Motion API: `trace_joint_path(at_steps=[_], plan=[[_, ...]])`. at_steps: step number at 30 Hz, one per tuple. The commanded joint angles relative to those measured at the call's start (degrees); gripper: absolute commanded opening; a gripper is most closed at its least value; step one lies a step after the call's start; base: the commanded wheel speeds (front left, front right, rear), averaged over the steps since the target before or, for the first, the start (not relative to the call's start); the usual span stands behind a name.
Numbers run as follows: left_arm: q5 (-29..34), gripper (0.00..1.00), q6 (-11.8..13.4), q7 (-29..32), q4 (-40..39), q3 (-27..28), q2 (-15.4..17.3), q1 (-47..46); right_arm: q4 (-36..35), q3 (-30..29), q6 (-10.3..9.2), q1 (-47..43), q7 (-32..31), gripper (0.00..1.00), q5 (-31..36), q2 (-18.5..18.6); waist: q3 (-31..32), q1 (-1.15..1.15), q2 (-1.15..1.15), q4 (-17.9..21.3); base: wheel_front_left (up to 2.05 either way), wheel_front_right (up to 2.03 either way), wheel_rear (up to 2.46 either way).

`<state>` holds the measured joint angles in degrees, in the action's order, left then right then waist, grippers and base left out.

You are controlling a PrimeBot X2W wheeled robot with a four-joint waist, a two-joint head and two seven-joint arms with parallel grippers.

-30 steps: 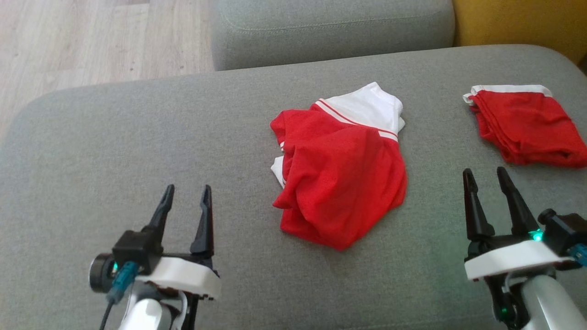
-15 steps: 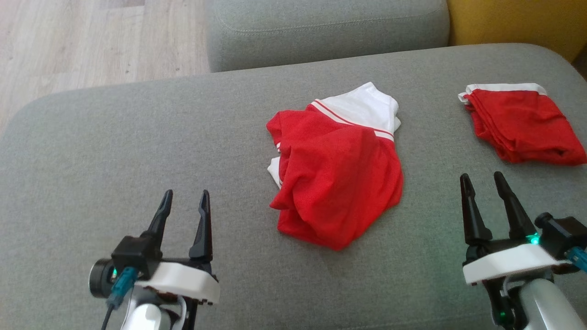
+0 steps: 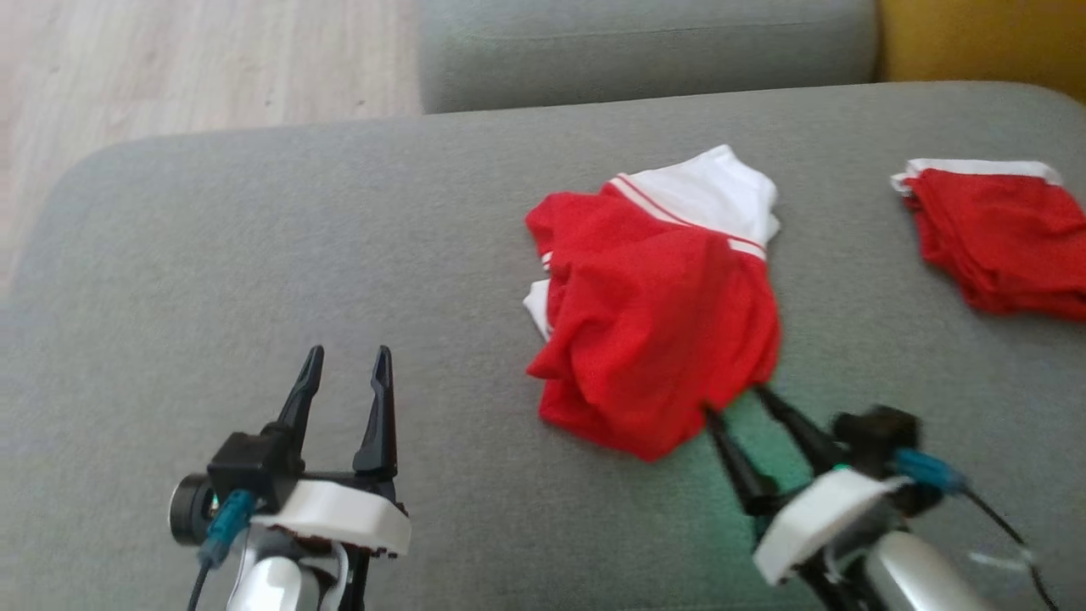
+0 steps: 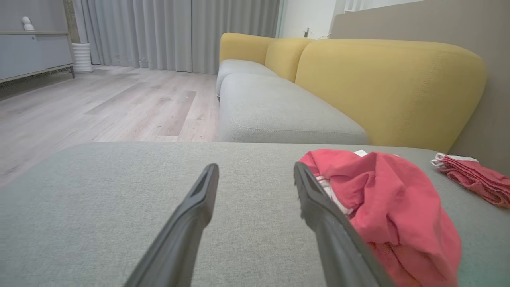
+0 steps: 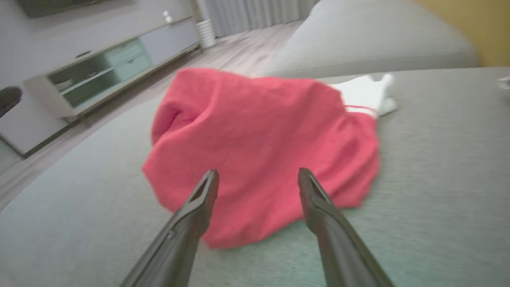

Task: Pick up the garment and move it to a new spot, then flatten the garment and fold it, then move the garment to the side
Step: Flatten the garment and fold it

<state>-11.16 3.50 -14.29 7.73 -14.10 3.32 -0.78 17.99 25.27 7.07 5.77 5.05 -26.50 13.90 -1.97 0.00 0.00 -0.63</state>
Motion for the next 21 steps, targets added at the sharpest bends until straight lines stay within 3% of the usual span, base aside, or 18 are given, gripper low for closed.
trace_joint_path(at_steps=[1, 6, 11, 14, 15, 16, 17, 21], plan=[[0.5, 1.0, -0.2, -0.71, -1.64, 2.11, 0.05, -3.19, -1.62, 1.28, 0.42, 3.59, -0.25, 1.0, -0.23, 1.21, -0.69, 0.0, 0.0, -1.11, 0.0, 0.0, 0.0], [0.46, 1.0, -0.18, -0.71, -1.68, 2.03, -0.28, -4.22, 2.82, 9.46, 0.42, 8.69, -10.11, 1.0, -1.4, 0.97, -2.3, 0.0, 0.0, -4.66, 0.0, 0.0, 0.0], [-0.01, 1.0, 0.06, -0.71, -1.9, 1.73, -0.4, -4.79, 9.48, 10.46, 0.42, 12.18, -17.03, 1.0, 0.44, -0.46, -3.35, 0.0, 0.0, -7.28, 0.0, 0.0, 0.0], [-0.67, 1.0, 0.27, -0.71, -2.08, 1.44, -0.42, -5.01, 12.52, 10.28, 0.42, 13.75, -17.77, 1.0, 2.93, -1.07, -3.86, 0.0, 0.0, -8.27, 0.0, 0.0, 0.0], [-0.89, 1.0, 0.41, -0.71, -2.13, 1.41, -0.42, -5.06, 13.34, 10.25, 0.42, 14.08, -17.65, 0.93, 3.5, -1.34, -3.94, 0.0, 0.0, -8.39, 0.0, 0.0, 0.0], [-1.05, 1.0, 0.53, -0.71, -2.16, 1.36, -0.43, -5.12, 14.03, 10.22, 0.42, 14.34, -17.27, 0.43, 3.84, -1.62, -4.01, 0.0, 0.0, -8.47, 0.0, 0.0, 0.0], [-1.19, 1.0, 0.66, -0.71, -2.17, 1.34, -0.43, -5.17, 14.67, 10.18, 0.42, 14.54, -16.75, 0.0, 4.08, -1.77, -4.03, 0.0, 0.0, -8.49, 0.0, 0.0, 0.0], [-1.53, 1.0, 1.12, -0.71, -2.23, 1.61, -0.43, -5.02, 16.5, 9.82, 0.42, 15.0, -14.89, 0.0, 3.65, -1.86, -3.74, 0.0, 0.0, -7.53, 0.0, 0.0, 0.0]])
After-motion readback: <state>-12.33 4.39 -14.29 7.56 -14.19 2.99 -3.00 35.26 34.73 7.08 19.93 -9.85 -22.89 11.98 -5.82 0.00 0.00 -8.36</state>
